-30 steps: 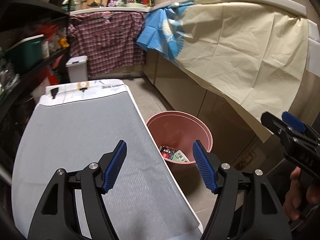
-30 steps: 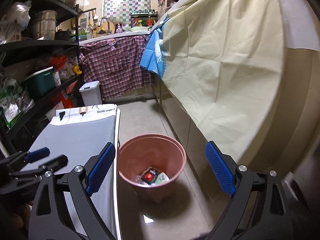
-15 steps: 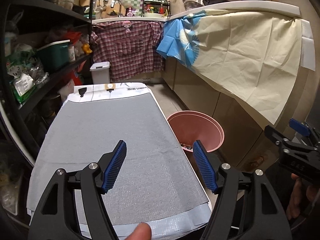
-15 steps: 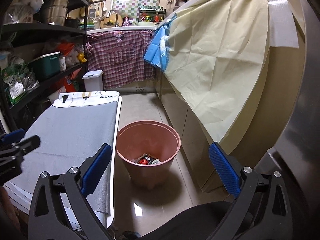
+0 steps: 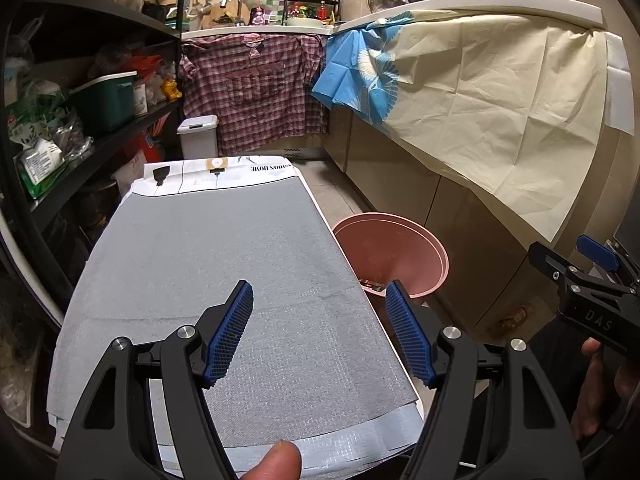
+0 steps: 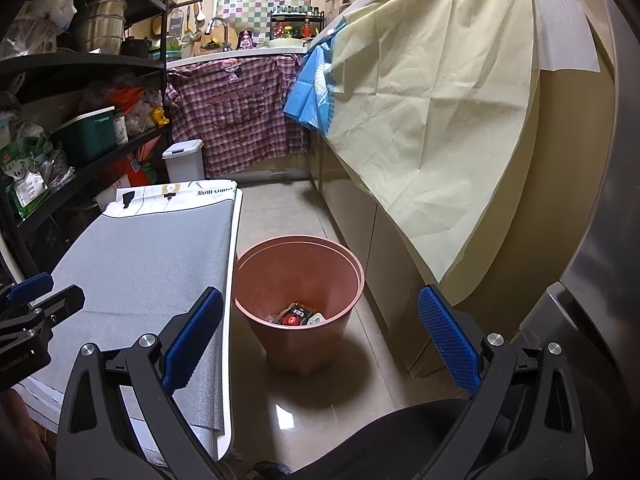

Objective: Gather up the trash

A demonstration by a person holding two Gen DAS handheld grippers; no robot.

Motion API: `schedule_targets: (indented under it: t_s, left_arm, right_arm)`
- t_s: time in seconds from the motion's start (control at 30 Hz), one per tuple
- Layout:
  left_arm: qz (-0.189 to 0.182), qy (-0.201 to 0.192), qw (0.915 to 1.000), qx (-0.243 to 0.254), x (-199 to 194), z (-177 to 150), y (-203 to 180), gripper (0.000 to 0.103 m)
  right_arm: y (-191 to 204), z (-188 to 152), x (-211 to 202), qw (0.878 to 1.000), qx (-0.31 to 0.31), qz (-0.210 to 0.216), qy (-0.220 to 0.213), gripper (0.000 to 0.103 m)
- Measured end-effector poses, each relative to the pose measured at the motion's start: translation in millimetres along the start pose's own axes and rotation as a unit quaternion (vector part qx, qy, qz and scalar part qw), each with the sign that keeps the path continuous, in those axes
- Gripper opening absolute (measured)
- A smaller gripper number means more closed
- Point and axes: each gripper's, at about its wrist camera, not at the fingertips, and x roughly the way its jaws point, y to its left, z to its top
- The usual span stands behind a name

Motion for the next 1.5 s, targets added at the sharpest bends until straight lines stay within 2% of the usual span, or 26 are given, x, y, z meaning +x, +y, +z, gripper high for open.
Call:
schedule_targets:
  t_s: [1.5]
  left_arm:
    - [-0.006, -0.012, 0.9998, 0.015, -5, 1, -10, 0.068]
  right_arm:
    - [-2, 1, 1, 1.0, 0.0, 0.0, 0.0, 0.096]
